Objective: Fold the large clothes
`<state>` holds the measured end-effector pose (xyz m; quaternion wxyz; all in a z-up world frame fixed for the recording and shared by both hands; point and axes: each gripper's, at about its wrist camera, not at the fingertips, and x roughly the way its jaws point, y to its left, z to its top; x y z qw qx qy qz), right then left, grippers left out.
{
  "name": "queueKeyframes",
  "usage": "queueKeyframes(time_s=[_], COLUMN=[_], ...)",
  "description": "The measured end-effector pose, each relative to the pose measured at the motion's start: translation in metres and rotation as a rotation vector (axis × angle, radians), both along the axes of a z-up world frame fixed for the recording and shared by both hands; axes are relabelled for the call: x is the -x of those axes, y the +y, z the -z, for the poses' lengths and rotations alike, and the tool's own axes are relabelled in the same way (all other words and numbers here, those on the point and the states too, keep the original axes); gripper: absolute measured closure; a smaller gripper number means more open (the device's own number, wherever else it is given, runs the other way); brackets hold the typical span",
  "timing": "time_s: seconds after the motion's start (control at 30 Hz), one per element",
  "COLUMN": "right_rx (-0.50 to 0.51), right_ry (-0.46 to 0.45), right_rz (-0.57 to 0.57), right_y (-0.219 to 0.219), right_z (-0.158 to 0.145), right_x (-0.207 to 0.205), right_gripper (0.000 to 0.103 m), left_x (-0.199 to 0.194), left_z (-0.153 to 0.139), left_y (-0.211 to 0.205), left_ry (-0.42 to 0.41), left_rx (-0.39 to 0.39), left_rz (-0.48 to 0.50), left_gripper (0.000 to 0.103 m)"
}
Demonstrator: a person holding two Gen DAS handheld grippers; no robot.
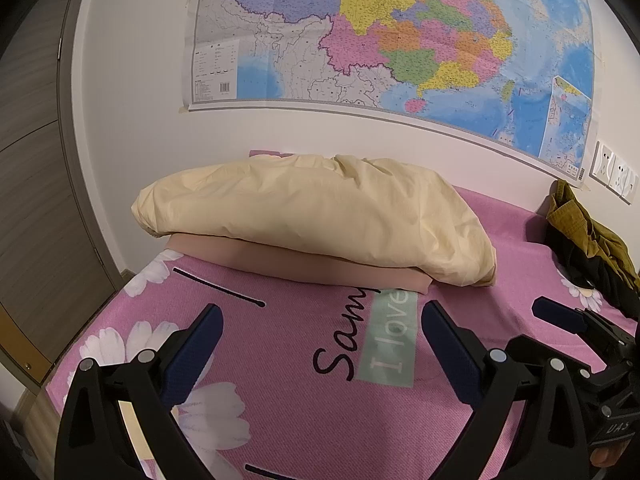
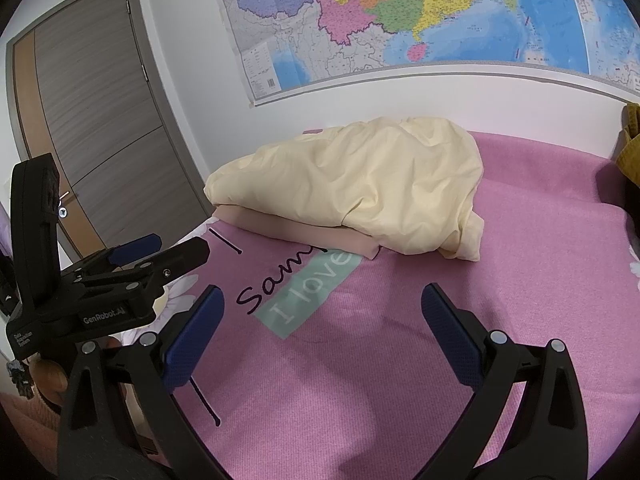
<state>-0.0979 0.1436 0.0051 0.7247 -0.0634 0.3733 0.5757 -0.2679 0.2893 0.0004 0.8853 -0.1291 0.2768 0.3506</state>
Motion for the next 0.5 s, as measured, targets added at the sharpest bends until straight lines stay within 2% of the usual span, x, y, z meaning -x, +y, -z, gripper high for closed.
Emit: queueKeyframes(time_s=[0.5], right_rx=[-0.006], right_ry=[0.006], right_rz=[-0.002], right_y=[-0.0006], right_z=[-0.0012], right_x=[0.0003], right_gripper=[0.006], left_x=[0.0004], left_z=[0.0003], left_y=[0.0012], left_ry=[0.0], left_rx=[0.002], left_rz=[0.0], left_gripper=[0.007])
